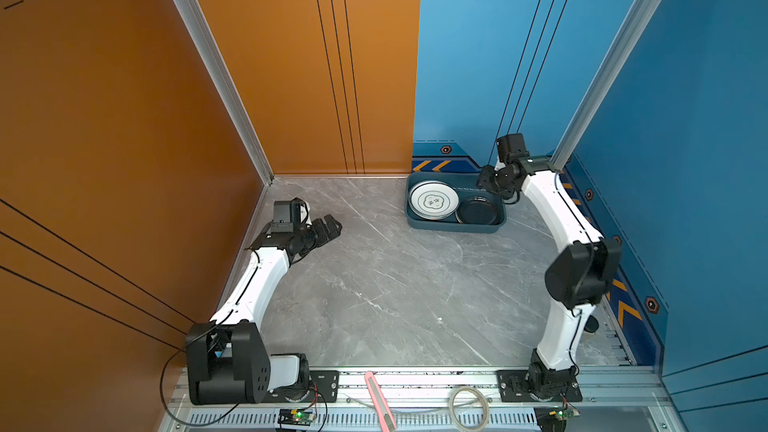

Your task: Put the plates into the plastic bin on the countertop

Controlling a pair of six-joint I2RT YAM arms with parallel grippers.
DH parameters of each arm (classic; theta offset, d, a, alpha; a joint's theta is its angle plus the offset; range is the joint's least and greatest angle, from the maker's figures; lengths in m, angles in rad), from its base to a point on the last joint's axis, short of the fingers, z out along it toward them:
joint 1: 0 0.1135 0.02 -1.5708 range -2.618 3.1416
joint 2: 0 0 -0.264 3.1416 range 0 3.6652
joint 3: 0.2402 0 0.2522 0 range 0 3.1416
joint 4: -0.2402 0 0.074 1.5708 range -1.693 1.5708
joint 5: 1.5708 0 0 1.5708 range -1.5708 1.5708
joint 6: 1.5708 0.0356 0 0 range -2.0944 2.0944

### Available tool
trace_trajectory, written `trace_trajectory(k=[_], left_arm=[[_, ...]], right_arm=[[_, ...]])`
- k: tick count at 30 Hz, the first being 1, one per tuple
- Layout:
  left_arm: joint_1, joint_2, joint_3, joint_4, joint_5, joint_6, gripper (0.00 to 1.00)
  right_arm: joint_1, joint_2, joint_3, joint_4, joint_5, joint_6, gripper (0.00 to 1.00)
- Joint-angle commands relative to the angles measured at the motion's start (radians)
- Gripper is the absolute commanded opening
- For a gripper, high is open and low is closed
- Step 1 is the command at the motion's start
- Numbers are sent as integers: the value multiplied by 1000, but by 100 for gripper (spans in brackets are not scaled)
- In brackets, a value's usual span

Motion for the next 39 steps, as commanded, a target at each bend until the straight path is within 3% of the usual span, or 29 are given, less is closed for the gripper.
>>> trace_trajectory(k=[1, 2, 3, 4, 8, 12, 15, 19, 22, 24, 27, 30, 34, 39], left_arm=[[-20, -71, -55, -4, -301, 79, 98], [-30, -96, -75, 10, -367, 98, 98], [-36, -117, -94, 28, -417, 102, 98], [-39, -143, -126, 71, -459, 115, 98], [-46, -205, -291, 324, -560, 203, 98], [-41, -184, -372, 443, -559, 252, 98], [-50, -188, -487, 659, -564, 321, 98], [-50, -151, -638, 931, -615, 368, 98], [-48, -122, -645, 934, -629, 351, 98], [-41, -105, -649, 980, -640, 343, 98], [-20, -54, -626, 1000, -628, 306, 98], [-7, 10, -580, 1000, -557, 315, 98], [-11, 54, -546, 1002, -484, 344, 98], [-3, 11, -581, 1004, -511, 327, 98]], right_arm=[[-8, -134, -156, 52, 202, -83, 68], [-12, -179, -219, 77, 226, -87, 78], [-15, -216, -286, 123, 233, -92, 96], [-19, -259, -369, 178, 250, -100, 100], [-23, -387, -660, 371, 394, -159, 100], [-57, -435, -828, 459, 422, -119, 100], [-72, -465, -944, 557, 448, -98, 100], [-72, -516, -1171, 888, 508, -160, 100], [-96, -561, -1374, 1212, 525, -174, 100], [-110, -569, -1420, 1236, 512, -181, 100], [-119, -569, -1554, 1457, 495, -219, 100], [-123, -575, -1569, 1502, 500, -245, 100], [-101, -499, -1590, 1670, 410, -374, 100], [-96, -385, -1563, 1740, 332, -405, 100]])
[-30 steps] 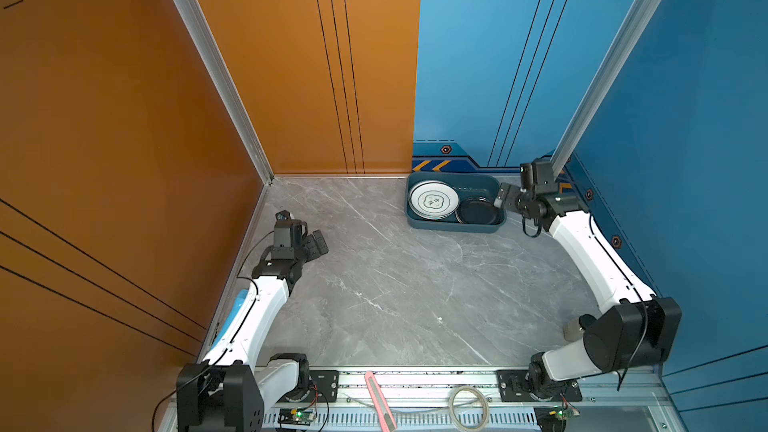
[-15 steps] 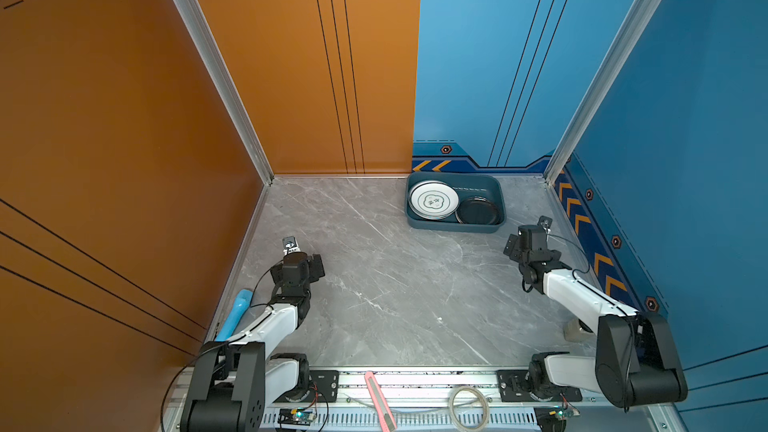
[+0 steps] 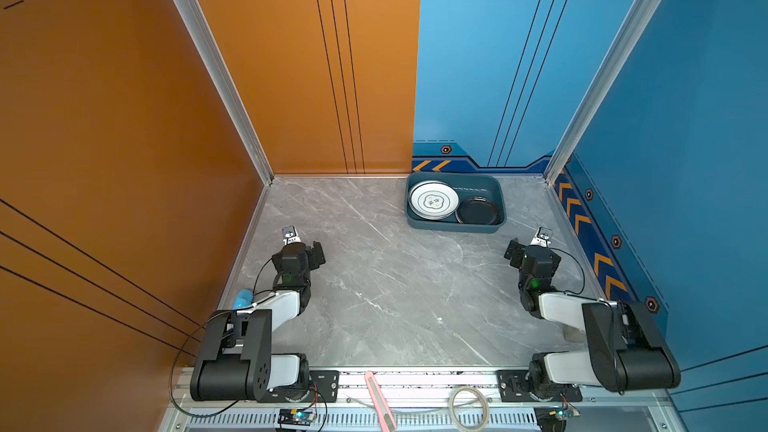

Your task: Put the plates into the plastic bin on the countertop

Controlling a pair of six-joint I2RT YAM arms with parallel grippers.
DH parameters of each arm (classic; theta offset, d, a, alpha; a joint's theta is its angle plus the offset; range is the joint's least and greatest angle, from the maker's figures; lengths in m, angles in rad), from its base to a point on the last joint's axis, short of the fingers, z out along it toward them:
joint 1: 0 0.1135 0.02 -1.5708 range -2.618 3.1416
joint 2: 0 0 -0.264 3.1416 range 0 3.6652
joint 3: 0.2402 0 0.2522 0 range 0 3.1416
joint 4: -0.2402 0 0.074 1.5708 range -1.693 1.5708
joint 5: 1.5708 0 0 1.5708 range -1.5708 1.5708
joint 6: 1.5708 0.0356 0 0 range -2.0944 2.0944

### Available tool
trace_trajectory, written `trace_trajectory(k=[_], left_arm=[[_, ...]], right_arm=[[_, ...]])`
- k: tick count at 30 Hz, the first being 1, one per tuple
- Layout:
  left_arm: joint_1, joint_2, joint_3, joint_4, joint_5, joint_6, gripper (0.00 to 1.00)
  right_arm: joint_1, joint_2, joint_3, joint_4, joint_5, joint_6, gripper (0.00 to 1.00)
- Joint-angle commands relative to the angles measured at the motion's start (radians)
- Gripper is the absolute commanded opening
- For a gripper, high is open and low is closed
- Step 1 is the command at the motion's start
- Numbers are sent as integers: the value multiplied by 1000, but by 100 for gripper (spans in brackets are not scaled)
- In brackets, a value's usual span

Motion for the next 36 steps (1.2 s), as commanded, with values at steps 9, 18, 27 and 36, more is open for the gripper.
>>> trace_trajectory(k=[9, 18, 27, 36], left_arm=[[24, -64, -43, 48, 19, -6, 98], [5, 126, 10, 228, 91, 91, 98], [-72, 220, 6, 315, 38, 167, 98], [-93, 225, -3, 342, 36, 191, 98]], right_arm=[[0, 98, 39, 86, -116, -71, 100], [1, 103, 35, 109, -114, -75, 100], [0, 102, 37, 104, -115, -73, 100], [1, 102, 36, 104, -115, -74, 100]])
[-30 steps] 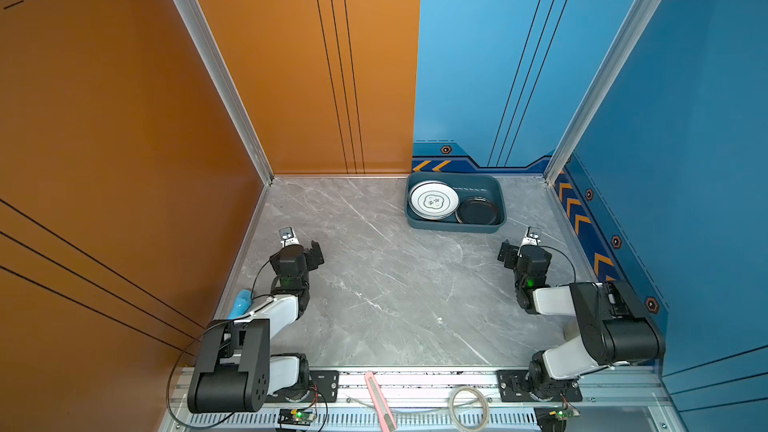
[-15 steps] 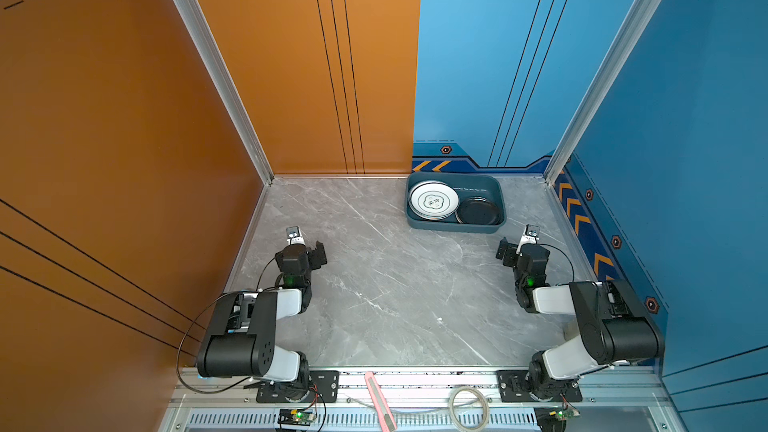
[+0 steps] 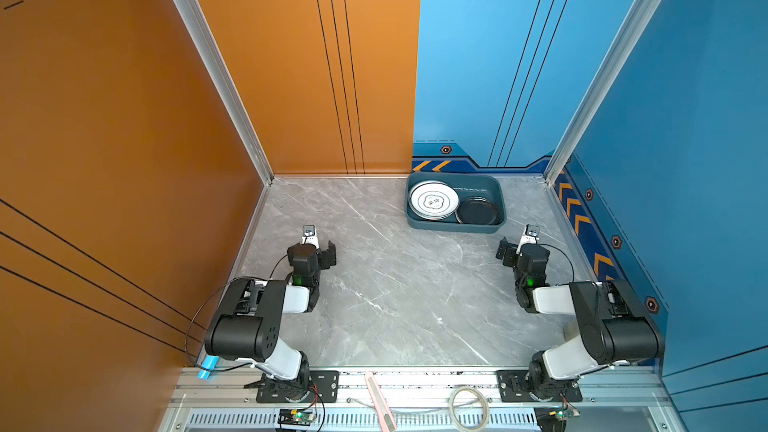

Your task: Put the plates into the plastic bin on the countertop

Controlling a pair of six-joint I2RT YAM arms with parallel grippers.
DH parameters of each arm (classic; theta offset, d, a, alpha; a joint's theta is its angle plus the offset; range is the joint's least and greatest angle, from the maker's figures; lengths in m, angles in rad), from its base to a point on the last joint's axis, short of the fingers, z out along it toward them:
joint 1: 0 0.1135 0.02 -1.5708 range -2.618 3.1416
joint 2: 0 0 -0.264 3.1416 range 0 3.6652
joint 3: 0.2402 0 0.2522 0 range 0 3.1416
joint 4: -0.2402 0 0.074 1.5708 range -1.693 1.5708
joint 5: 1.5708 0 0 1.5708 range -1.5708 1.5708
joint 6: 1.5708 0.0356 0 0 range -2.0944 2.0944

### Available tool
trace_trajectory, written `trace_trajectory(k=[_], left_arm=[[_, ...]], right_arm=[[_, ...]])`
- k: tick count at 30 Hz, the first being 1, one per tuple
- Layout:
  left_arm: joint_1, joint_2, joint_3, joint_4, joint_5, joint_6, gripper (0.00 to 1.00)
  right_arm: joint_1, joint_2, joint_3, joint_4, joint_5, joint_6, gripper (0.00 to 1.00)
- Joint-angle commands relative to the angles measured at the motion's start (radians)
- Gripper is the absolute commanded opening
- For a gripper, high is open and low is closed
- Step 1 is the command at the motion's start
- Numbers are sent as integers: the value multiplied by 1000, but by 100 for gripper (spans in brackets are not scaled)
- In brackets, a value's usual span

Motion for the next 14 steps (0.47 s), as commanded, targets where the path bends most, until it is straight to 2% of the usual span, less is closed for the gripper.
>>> trace_trajectory(k=[1, 4, 12, 14], left_arm=[[-7, 10, 9, 53, -16, 27, 98], [30, 19, 24, 38, 64, 15, 98], [25, -7, 30, -19, 57, 11, 98], [24, -1, 28, -3, 57, 9, 98]], right_arm=[[-1, -3, 14, 9, -7, -18, 100], [-3, -3, 14, 9, -7, -18, 100], [18, -16, 14, 5, -15, -48, 100], [43, -21, -21, 70, -2, -76, 100]])
